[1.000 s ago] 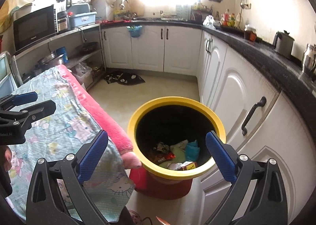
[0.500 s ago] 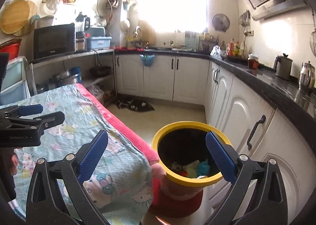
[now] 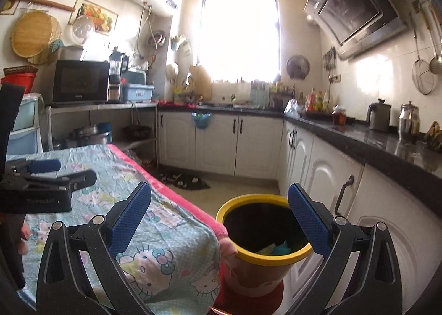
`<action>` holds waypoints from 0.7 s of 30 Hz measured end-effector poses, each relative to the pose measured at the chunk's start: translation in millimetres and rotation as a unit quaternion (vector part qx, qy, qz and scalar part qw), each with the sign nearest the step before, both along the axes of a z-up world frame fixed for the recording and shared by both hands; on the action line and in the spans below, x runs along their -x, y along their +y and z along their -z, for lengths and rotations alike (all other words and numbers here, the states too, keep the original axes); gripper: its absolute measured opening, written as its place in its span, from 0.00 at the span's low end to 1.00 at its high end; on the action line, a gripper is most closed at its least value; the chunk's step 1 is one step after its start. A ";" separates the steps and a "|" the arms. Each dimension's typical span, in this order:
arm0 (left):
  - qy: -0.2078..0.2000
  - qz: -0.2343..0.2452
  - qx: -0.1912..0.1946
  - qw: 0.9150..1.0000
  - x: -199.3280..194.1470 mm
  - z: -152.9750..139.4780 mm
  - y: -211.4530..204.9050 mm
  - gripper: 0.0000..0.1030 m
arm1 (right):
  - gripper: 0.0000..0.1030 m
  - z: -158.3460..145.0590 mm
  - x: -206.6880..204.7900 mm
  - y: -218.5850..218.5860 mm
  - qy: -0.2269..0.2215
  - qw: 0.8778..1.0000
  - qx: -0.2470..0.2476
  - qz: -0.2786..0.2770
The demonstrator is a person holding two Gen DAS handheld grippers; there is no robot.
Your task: Collect trash
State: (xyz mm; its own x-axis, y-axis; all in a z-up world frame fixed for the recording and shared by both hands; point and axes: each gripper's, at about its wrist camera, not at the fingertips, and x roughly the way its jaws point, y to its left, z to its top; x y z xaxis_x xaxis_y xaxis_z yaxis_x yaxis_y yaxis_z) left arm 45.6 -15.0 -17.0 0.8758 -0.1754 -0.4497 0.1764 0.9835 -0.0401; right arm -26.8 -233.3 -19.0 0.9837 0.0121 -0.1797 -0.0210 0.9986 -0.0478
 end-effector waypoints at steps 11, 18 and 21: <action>-0.040 -0.006 0.015 0.999 26.3 3.9 5.1 0.90 | 0.94 8.9 22.5 -0.5 -0.031 0.999 -0.016 0.031; -0.043 -0.012 0.004 0.999 28.3 7.9 2.7 0.90 | 0.94 13.2 19.3 -1.2 -0.019 0.999 -0.013 0.038; -0.041 -0.010 0.001 0.999 28.4 8.8 1.5 0.90 | 0.94 14.5 19.7 0.1 -0.017 0.999 -0.012 0.037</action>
State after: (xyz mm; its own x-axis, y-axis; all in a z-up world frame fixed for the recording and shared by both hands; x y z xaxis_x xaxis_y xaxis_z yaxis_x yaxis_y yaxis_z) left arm 17.1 -13.6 -25.8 0.9135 -0.1576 -0.3751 0.1588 0.9869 -0.0280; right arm -46.5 -233.2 -33.5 0.9876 -0.0580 -0.1457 0.0551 0.9982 -0.0236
